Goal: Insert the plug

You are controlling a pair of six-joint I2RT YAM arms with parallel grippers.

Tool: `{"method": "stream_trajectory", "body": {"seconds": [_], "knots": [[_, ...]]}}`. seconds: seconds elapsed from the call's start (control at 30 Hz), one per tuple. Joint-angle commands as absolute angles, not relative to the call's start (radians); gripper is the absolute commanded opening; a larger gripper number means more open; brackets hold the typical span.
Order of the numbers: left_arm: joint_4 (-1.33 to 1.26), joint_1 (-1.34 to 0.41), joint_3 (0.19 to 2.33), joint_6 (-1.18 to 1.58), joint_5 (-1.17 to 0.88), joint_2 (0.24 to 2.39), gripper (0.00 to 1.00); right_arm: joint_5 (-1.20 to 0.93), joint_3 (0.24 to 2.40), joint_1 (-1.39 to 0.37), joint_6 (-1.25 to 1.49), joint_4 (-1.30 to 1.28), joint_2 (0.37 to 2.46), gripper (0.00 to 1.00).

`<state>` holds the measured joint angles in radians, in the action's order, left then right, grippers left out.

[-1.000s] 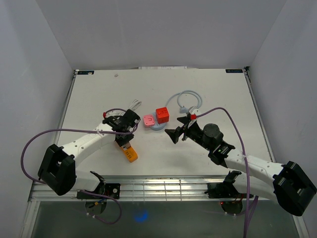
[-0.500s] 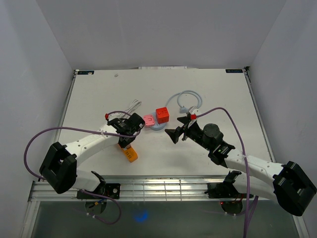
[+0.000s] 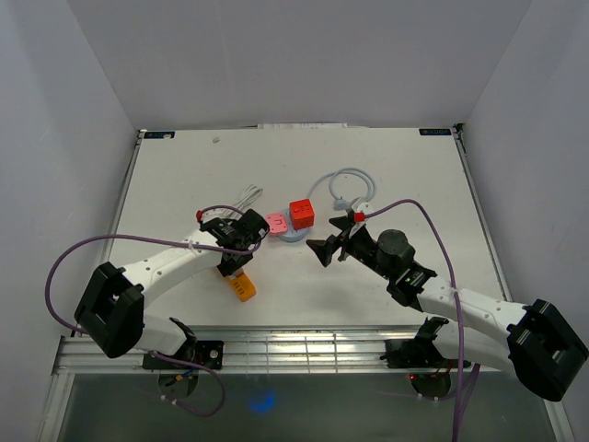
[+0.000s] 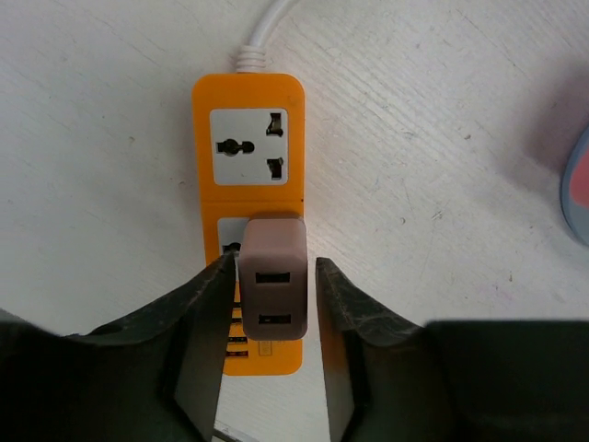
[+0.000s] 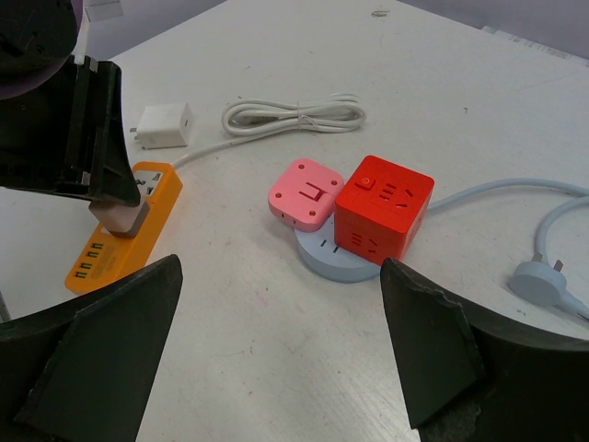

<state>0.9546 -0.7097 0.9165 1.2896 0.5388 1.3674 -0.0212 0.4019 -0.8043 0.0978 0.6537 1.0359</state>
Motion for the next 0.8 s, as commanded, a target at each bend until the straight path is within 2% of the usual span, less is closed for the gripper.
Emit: {"method": "stream_trajectory", "body": {"seconds": [0.0, 0.03, 0.13, 0.37, 0.57, 0.67, 0.7, 0.77], "knots": [[1.008, -0.704, 0.939, 1.276, 0.514, 1.381, 0.53, -0.006, 0.4, -0.801, 0.101, 0.695, 1.026, 0.93], [1.012, -0.704, 0.943, 1.266, 0.517, 1.379, 0.59, -0.008, 0.4, -0.799, 0.101, 0.693, 1.025, 0.93], [1.017, -0.704, 0.963, 1.253, 0.528, 1.364, 0.65, -0.009, 0.402, -0.799, 0.103, 0.695, 1.026, 0.93], [1.055, -0.7, 1.028, 1.218, 0.569, 1.348, 0.72, -0.011, 0.403, -0.798, 0.103, 0.695, 1.029, 0.93], [1.003, -0.6, 1.049, 1.112, 0.508, 1.332, 0.77, -0.015, 0.403, -0.798, 0.104, 0.695, 1.029, 0.93], [0.956, -0.496, 1.039, 1.037, 0.45, 1.301, 0.86, -0.017, 0.403, -0.798, 0.106, 0.695, 1.028, 0.93], [0.933, -0.445, 1.035, 1.019, 0.436, 1.28, 0.94, -0.018, 0.403, -0.798, 0.106, 0.693, 1.029, 0.93], [0.92, -0.404, 1.035, 0.985, 0.417, 1.264, 0.98, -0.02, 0.403, -0.798, 0.107, 0.693, 1.028, 0.93]]}}
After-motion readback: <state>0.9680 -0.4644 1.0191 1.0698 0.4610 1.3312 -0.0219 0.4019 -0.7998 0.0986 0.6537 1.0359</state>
